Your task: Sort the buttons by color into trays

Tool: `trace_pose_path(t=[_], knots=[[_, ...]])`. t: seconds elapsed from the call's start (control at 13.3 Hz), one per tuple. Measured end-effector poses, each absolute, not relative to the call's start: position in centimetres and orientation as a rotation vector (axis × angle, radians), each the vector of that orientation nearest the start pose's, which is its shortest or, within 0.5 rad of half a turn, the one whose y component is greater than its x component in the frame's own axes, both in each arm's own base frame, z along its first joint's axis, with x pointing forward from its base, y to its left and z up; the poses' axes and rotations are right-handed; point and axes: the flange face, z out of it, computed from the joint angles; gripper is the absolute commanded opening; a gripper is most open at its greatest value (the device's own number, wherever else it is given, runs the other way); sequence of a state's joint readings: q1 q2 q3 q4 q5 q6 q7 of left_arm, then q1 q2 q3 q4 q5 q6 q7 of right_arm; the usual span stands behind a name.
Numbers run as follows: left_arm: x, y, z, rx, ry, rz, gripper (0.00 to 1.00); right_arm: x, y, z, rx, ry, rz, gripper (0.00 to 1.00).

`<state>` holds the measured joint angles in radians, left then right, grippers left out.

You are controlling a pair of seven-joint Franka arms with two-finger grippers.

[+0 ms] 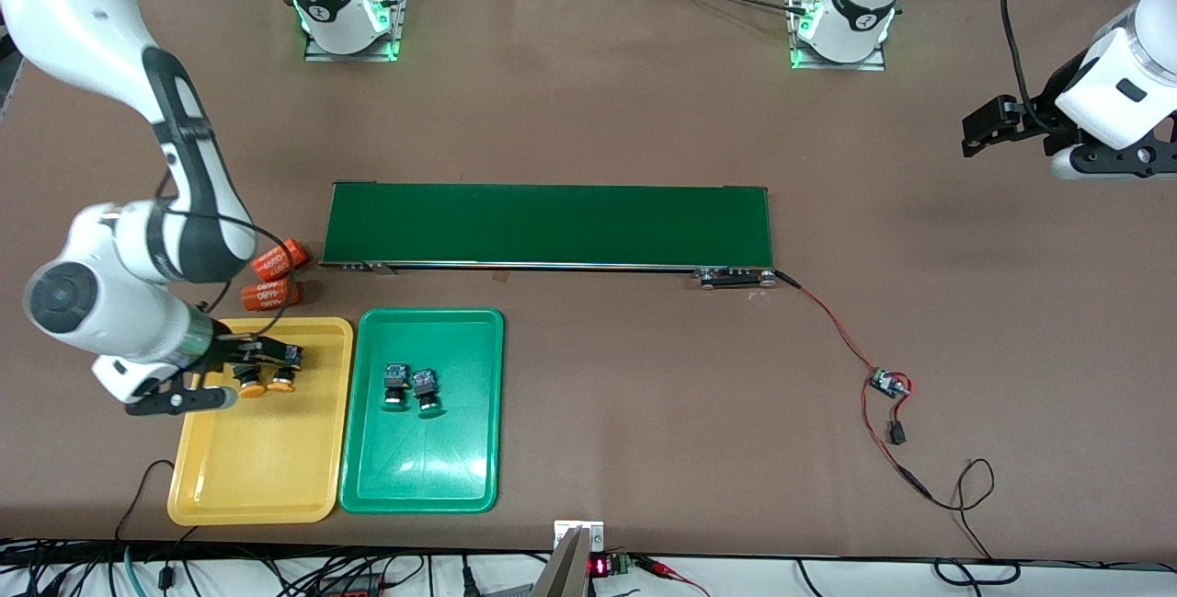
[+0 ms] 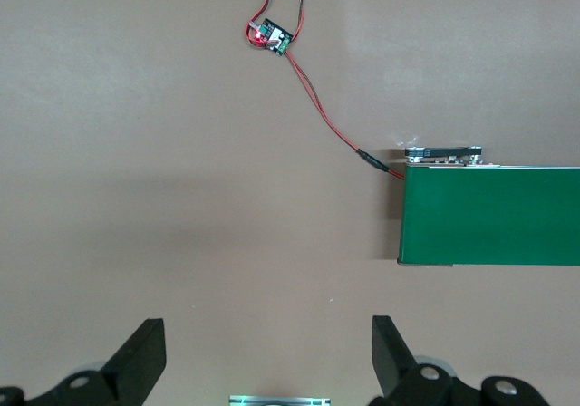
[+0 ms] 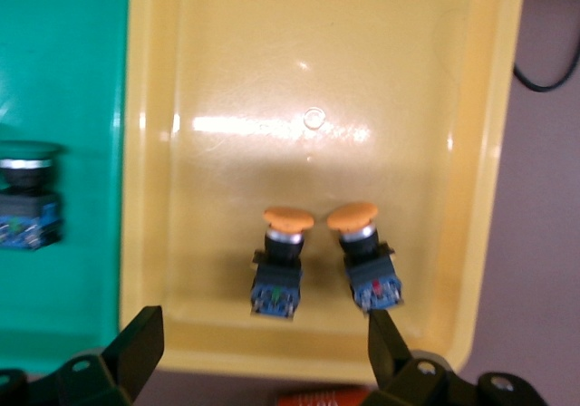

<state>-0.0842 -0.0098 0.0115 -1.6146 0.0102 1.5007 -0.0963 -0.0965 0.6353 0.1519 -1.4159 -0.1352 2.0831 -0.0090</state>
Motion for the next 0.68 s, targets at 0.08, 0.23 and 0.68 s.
trace_pose_path(t=[0.08,0.23,0.68], knots=[[54.1,-3.8,60.3,-3.118,-0.039,0.161,1.0,71.7,1.2,36.6,-3.171,-0.147,-0.048,1.0],[54.2,-3.7,60.3,-3.118,-0.041,0.162,1.0,70.1,0.7,42.3,-3.193,-0.131,-0.032,1.0],[54.2,-3.7,60.3,-3.118,-0.041,0.162,1.0,63.3,0.9,54.2,-3.236,-0.092,0.132,1.0]])
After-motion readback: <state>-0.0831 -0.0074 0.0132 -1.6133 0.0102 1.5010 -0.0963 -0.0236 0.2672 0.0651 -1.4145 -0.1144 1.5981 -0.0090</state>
